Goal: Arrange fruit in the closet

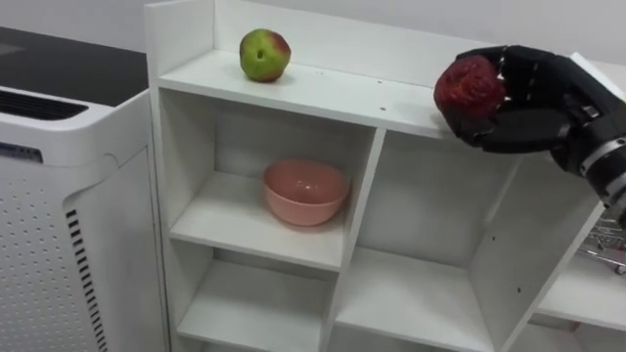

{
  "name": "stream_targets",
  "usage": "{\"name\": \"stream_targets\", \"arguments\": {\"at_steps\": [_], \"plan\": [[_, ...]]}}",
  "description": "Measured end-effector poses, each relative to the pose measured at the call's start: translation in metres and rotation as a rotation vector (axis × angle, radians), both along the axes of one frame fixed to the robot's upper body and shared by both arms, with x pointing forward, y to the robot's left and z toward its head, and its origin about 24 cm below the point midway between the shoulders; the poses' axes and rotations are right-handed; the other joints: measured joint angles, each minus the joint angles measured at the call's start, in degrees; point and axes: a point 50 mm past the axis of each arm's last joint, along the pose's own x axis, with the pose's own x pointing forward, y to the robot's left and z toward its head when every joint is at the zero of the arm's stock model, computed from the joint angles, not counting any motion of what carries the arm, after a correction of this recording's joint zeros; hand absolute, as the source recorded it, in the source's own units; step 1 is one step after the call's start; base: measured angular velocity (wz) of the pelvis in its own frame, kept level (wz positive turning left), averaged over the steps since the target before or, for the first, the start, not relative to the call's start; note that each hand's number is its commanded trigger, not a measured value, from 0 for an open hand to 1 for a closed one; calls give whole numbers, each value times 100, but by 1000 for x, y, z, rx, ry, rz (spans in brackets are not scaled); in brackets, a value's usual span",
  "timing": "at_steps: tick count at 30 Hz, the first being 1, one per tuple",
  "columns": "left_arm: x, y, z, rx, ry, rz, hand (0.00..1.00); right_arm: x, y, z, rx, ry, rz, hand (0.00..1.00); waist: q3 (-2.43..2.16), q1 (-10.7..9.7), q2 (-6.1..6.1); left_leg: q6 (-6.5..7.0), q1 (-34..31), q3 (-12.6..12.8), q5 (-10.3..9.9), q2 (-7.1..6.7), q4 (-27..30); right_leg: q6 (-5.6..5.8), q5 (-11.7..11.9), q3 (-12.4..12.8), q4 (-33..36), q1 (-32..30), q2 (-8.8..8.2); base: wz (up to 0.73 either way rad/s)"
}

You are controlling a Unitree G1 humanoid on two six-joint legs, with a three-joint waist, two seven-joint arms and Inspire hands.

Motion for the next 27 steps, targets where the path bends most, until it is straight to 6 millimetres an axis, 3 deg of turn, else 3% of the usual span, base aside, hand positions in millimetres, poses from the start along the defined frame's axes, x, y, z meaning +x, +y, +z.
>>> {"name": "stream_targets", "arguments": {"at_steps": [7, 10, 14, 21, 27], "plan": [[4, -2, 0, -7, -18, -21, 0, -20, 31, -8, -101, -18, 148, 100, -2, 39, 3, 0, 112, -3, 0, -4, 5, 0, 0, 20, -4, 92, -7, 0], [5, -4, 0, -13, -15, -34, 0, -30, 44, -17, -121, -3, 224, 100, 31, 100, 52, 0, 160, 74, 0, 7, 4, 0, 0, 164, -5, 103, 9, -12], [11, -7, -1, -19, -21, -57, 0, -35, 54, -25, -135, 23, 271, 100, 39, 147, 100, 0, 157, 127, 0, 15, -8, -15, 10, 176, 10, 79, 9, -8], [11, -6, -2, -18, -11, -52, 0, -44, 77, -40, -295, 34, 362, 100, -52, 156, 121, -6, 136, 125, 5, 27, 17, -31, 21, 155, 17, 68, 20, -1], [22, -8, 0, -18, -31, -81, 0, -44, 88, -58, -347, 103, 412, 100, -47, 213, 79, -6, 117, 127, 5, 37, 24, -36, 29, 149, 10, 55, 21, 0]]}}
